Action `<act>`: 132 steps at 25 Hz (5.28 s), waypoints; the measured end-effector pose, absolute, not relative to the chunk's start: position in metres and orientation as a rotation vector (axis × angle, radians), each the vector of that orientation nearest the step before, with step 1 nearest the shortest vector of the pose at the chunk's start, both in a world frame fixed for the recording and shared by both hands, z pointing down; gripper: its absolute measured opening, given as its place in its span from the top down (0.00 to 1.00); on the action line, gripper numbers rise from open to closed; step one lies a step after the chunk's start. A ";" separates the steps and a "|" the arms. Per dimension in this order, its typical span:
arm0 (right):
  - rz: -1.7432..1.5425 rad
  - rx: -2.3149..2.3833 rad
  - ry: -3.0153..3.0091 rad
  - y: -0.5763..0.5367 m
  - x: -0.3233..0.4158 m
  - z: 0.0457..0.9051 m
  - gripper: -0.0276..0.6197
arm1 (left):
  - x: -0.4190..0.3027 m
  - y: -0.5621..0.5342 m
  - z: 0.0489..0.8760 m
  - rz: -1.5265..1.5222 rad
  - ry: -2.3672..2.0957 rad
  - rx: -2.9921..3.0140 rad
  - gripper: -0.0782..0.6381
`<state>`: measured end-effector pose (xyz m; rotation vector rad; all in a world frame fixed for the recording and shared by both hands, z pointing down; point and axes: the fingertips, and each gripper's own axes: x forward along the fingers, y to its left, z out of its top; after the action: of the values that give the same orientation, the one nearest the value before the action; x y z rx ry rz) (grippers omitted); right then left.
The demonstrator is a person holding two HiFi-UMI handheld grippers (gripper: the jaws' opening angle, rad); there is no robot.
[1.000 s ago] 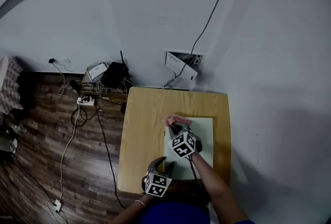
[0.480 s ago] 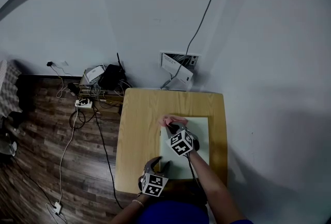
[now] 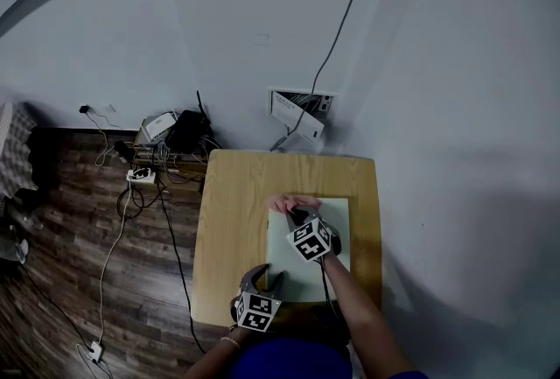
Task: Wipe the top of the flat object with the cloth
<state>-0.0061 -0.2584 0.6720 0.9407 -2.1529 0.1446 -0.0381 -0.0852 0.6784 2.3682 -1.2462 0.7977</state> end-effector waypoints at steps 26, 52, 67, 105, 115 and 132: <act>0.221 1.104 -2.043 -0.257 0.096 0.676 0.94 | -0.036 -0.086 0.679 0.798 -1.289 2.358 0.67; 0.270 1.262 -1.982 -0.251 0.148 0.678 0.94 | -0.035 -0.086 0.680 0.803 -1.288 2.361 0.67; 0.291 1.347 -2.014 -0.248 0.146 0.669 0.94 | -0.037 -0.084 0.677 0.794 -1.288 2.354 0.67; 0.143 0.820 -2.216 -0.184 -0.029 0.672 0.94 | -0.037 -0.085 0.679 0.802 -1.271 2.354 0.67; 0.082 0.772 -2.196 -0.179 -0.019 0.674 0.94 | -0.037 -0.087 0.678 0.803 -1.273 2.357 0.67; 0.116 0.884 -2.135 -0.176 0.039 0.677 0.94 | -0.037 -0.084 0.678 0.805 -1.278 2.356 0.67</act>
<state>0.0391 -0.1759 0.6775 0.8844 -2.1347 0.1157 -0.0374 -0.0843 0.6781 2.3563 -1.2778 0.8052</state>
